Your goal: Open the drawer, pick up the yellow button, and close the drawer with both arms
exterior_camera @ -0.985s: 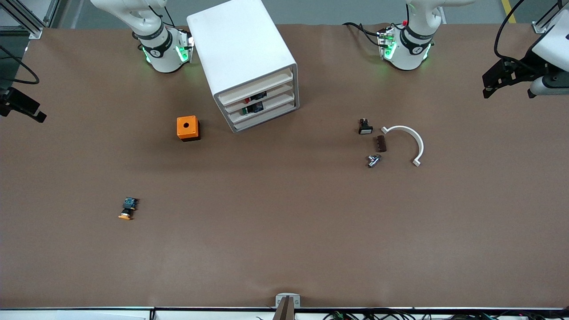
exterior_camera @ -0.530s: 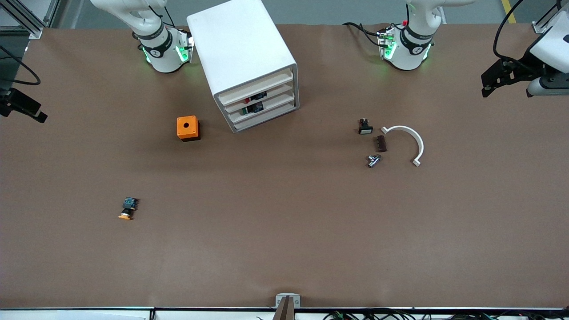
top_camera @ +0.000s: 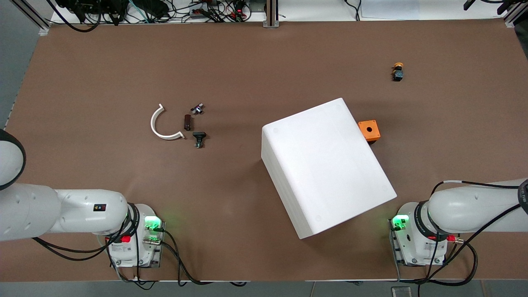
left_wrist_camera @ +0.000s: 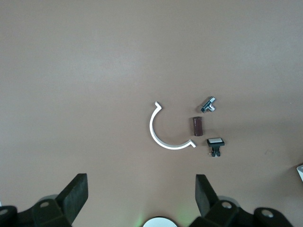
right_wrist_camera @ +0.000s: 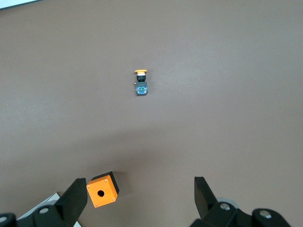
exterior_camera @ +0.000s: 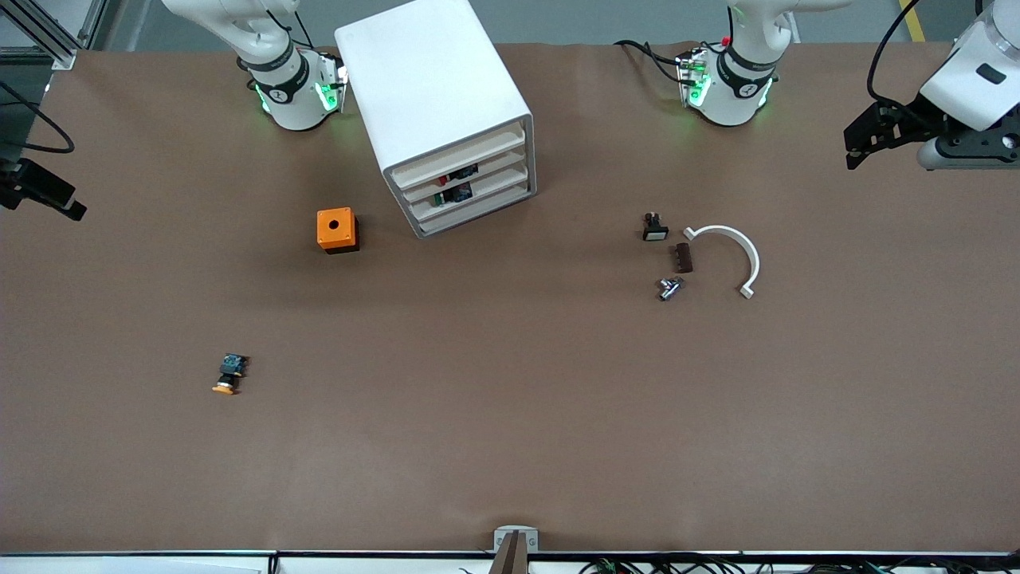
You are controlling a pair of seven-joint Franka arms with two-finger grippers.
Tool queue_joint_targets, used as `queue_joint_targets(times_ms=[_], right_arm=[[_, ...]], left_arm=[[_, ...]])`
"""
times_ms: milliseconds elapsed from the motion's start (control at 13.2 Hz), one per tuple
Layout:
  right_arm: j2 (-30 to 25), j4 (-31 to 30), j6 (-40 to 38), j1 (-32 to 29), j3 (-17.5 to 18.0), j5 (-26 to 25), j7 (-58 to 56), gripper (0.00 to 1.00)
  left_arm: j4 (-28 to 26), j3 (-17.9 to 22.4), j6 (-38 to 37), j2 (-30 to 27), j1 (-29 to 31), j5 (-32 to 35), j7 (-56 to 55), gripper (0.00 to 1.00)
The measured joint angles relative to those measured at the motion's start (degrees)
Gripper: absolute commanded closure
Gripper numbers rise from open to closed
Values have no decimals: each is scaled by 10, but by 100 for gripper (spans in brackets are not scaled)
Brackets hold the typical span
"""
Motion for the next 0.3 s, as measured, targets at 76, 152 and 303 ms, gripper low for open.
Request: queue_joint_targets(times_ms=[76, 152, 303], right_arm=[[0, 0, 0, 0, 0, 0, 0, 0], [0, 0, 0, 0, 0, 0, 0, 0], [0, 0, 0, 0, 0, 0, 0, 0]], left_arm=[[0, 1, 1, -1, 0, 0, 0, 0], [0, 4, 2, -1, 1, 0, 0, 0], [6, 7, 6, 3, 10, 0, 0, 0]])
